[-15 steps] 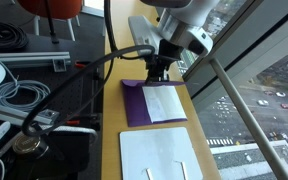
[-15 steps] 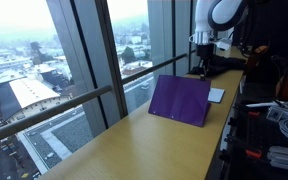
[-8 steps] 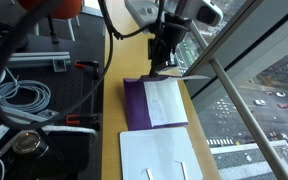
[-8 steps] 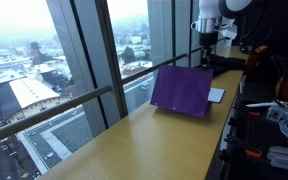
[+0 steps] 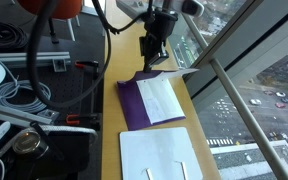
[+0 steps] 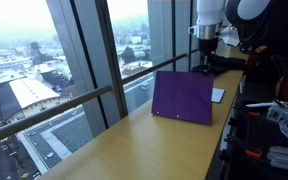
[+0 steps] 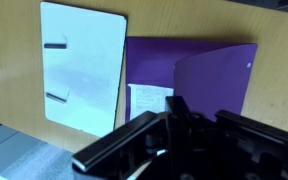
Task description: Open the purple file holder
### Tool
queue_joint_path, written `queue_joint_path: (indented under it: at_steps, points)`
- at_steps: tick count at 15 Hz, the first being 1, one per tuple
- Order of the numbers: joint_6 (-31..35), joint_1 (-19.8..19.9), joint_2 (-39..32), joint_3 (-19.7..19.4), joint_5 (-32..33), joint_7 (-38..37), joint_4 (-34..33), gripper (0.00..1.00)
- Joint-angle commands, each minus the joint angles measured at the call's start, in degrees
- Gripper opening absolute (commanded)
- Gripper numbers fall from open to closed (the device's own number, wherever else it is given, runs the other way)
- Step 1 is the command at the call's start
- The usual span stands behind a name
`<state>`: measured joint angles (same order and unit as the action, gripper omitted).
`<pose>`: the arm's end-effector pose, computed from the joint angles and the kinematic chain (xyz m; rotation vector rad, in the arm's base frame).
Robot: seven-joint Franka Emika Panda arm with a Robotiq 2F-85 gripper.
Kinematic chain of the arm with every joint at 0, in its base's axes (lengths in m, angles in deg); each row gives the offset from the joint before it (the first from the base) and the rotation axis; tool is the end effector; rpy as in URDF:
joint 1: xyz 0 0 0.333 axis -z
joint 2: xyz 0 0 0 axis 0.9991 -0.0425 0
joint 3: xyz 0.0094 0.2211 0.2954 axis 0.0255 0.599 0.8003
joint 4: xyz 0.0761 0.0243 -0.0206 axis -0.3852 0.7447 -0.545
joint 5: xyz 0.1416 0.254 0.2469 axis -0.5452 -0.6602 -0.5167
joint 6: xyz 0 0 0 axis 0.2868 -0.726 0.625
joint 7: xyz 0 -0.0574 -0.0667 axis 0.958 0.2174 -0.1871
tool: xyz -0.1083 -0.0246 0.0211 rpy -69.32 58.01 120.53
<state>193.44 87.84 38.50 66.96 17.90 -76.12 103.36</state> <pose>0.4808 0.0068 0.3824 2.8247 0.3386 0.0724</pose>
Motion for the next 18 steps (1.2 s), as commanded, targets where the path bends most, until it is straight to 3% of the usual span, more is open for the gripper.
queue_joint_path:
  at_steps: [1,9,18]
  points:
    - [-0.9,-1.23,0.99,1.25,9.05,-6.05,-0.48,0.0]
    - [-1.79,-4.17,1.4,3.93,27.57,-16.35,2.19,0.0]
    - [-3.73,-8.77,4.76,8.25,27.79,-18.88,4.82,0.0]
